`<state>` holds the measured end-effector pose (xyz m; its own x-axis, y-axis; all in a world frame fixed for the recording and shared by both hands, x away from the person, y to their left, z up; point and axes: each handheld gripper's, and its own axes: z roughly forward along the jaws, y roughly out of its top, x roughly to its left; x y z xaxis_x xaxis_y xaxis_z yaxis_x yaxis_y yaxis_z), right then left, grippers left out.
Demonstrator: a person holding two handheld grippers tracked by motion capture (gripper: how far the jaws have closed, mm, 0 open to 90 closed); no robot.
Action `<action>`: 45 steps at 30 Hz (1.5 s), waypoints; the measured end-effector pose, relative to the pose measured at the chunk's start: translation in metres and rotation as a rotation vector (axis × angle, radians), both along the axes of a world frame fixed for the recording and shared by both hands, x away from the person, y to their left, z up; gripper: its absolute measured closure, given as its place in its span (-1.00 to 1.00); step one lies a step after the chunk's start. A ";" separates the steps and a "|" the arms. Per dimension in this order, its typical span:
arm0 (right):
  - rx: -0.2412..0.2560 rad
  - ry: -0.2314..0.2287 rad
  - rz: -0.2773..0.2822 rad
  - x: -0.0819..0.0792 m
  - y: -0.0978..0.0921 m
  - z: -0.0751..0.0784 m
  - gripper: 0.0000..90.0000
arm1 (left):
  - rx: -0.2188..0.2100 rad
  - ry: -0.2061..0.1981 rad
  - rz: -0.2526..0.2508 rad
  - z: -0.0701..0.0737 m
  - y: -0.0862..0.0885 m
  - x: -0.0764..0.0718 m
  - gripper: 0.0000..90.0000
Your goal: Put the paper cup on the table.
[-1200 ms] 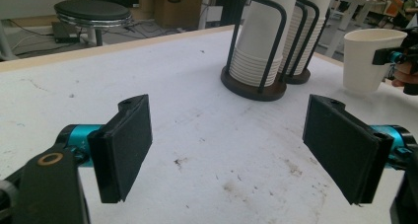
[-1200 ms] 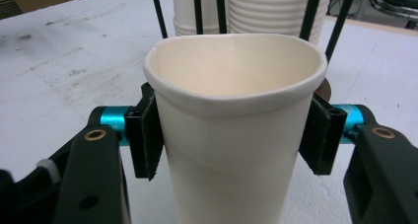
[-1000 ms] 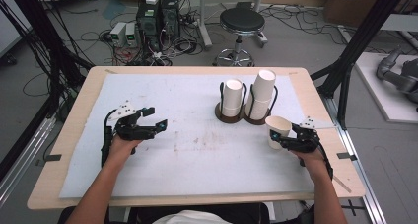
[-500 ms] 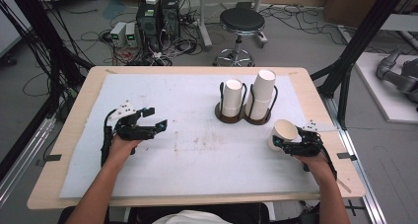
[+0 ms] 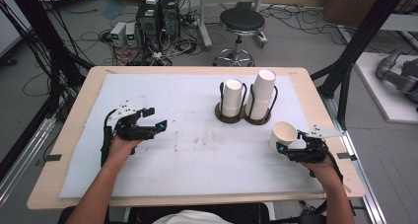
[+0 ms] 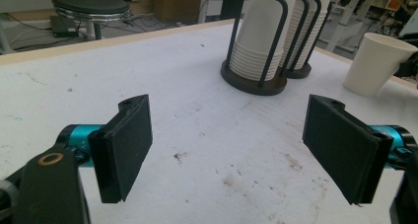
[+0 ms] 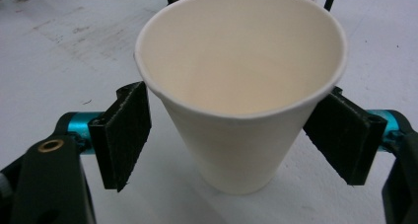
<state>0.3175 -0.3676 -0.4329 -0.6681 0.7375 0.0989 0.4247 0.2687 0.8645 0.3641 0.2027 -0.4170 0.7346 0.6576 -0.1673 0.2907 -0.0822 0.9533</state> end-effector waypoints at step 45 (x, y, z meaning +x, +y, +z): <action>0.085 -0.131 0.065 0.003 0.098 0.079 -0.54 | -0.056 -0.046 0.002 0.011 0.007 -0.004 -0.57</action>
